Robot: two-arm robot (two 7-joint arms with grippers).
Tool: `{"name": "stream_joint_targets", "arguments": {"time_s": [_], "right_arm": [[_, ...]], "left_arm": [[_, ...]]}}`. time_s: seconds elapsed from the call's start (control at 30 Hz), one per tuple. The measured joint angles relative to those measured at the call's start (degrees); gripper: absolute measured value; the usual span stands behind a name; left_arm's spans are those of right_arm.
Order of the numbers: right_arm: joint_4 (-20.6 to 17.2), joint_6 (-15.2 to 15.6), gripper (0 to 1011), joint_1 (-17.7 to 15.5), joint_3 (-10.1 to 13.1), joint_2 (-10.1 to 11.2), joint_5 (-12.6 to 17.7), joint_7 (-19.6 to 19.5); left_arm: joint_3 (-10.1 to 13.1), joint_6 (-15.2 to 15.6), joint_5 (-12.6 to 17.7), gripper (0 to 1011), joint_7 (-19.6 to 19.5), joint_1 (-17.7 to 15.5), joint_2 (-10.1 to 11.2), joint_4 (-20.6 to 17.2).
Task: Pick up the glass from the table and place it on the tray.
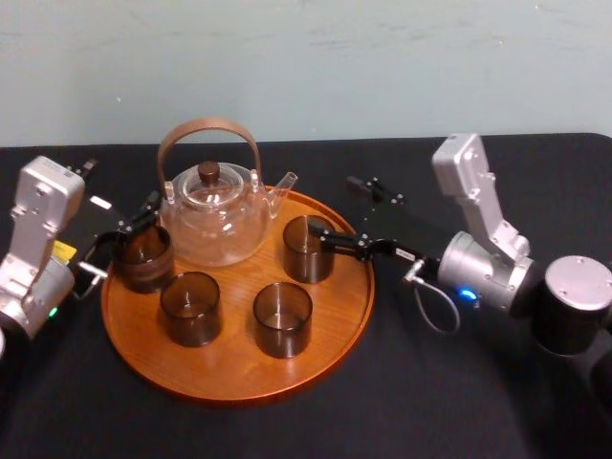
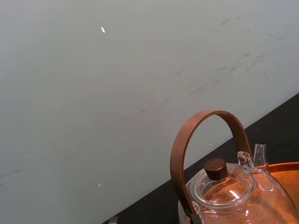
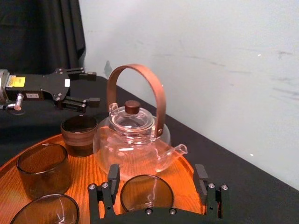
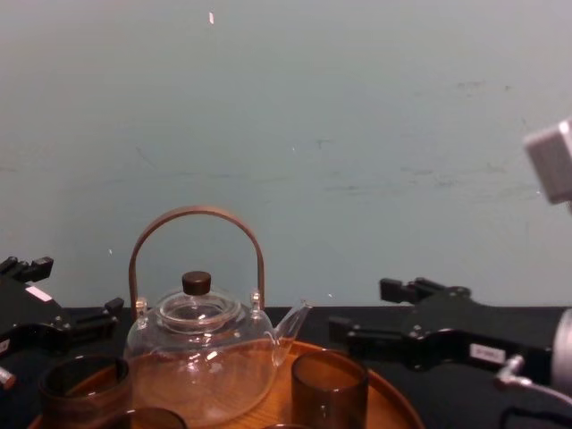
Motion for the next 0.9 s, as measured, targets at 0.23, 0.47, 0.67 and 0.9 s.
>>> {"name": "stream_joint_targets", "arguments": {"time_s": [0.23, 0.47, 0.67, 0.9], "right_arm": [[-4.2, 0.3, 1002, -2.8, 2.1, 2.9, 1.7, -0.8], [-5.6, 0.0, 1002, -5.0, 4.4, 4.9, 3.6, -1.2], [-5.5, -0.7, 1002, -6.7, 6.6, 6.4, 4.4, -2.3], [-5.1, -2.3, 1002, -8.4, 8.9, 7.3, 3.5, -5.0]], "left_arm": [[0.0, 0.0, 0.0, 1001, 0.0, 0.0, 0.0, 0.0], [0.0, 0.0, 0.0, 1001, 0.0, 0.0, 0.0, 0.0], [0.0, 0.0, 0.0, 1001, 0.0, 0.0, 0.0, 0.0], [0.0, 0.0, 0.0, 1001, 0.0, 0.0, 0.0, 0.0]]}}
